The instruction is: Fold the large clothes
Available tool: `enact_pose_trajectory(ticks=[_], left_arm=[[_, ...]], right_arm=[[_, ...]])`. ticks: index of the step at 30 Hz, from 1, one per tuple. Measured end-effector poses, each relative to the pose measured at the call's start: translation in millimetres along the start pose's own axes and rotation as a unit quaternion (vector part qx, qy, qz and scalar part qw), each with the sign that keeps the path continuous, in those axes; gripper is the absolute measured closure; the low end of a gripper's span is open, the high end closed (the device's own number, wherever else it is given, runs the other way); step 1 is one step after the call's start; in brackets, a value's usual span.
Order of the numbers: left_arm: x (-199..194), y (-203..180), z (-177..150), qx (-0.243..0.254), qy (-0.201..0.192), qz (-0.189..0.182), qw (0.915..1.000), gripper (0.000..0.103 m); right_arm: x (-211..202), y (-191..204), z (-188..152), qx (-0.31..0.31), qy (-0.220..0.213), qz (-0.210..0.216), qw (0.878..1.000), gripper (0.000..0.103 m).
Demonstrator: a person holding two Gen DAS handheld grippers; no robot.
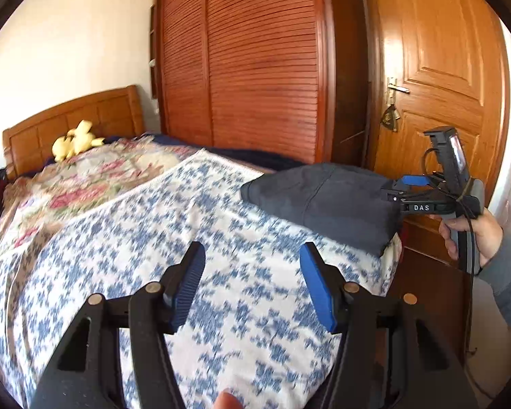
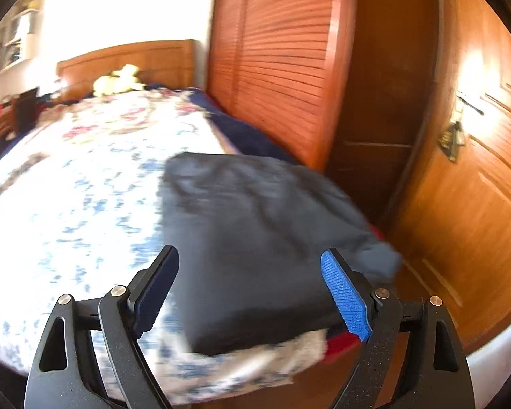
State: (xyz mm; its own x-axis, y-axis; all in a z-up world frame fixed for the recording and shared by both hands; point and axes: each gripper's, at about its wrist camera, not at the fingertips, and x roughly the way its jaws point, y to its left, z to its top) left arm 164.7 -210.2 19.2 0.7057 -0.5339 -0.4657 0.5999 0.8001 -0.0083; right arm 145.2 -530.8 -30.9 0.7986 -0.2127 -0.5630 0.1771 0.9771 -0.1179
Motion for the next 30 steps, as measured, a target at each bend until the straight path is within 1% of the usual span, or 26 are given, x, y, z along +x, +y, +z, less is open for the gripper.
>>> enact_pose_trajectory(ticks=[2,6,9,12,15,21,22,24,30], left_arm=[[0.3,7.0,-10.3,-0.007,0.014,0.003,0.9999,0.046],[3.1,19.9,-30.2,-0.025,0.031,0.011,0.9992,0.046],[8.1,33.1,-48.7,-0.034,0.042,0.046,0.9975,0.046],[10.8,46.0,-66.1,-0.048,0.058,0.055,0.9957,0.046],[7.2,57.3,-80.8,-0.059,0.063,0.068,0.9939,0.046],[-14.3,82.1,-110.5,-0.087,0.074,0.112,0.9871,0.046],[-21.9,86.6,-117.2,-0.094,0.075,0.124,0.985,0.046],[-33.2,94.8,-124.7,-0.106,0.077,0.131,0.9827,0.046],[-82.4,110.0,-146.0,-0.137,0.068,0.166,0.9742,0.046]], right_arm=[[-2.9,22.9,-2.6,-0.006,-0.005,0.022,1.0,0.016],[-0.6,73.5,-8.1,-0.011,-0.011,0.067,0.998,0.016],[4.0,107.4,-12.1,-0.013,-0.009,0.099,0.995,0.016],[8.4,139.4,-17.3,-0.017,-0.008,0.12,0.993,0.016],[12.7,165.4,-21.2,-0.02,-0.004,0.136,0.99,0.016],[11.9,212.0,-36.6,-0.035,0.003,0.169,0.985,0.016],[10.4,219.0,-39.5,-0.035,0.005,0.176,0.984,0.016],[5.8,232.1,-44.2,-0.034,0.007,0.193,0.981,0.016],[-18.5,268.4,-55.7,-0.037,0.005,0.235,0.971,0.016]])
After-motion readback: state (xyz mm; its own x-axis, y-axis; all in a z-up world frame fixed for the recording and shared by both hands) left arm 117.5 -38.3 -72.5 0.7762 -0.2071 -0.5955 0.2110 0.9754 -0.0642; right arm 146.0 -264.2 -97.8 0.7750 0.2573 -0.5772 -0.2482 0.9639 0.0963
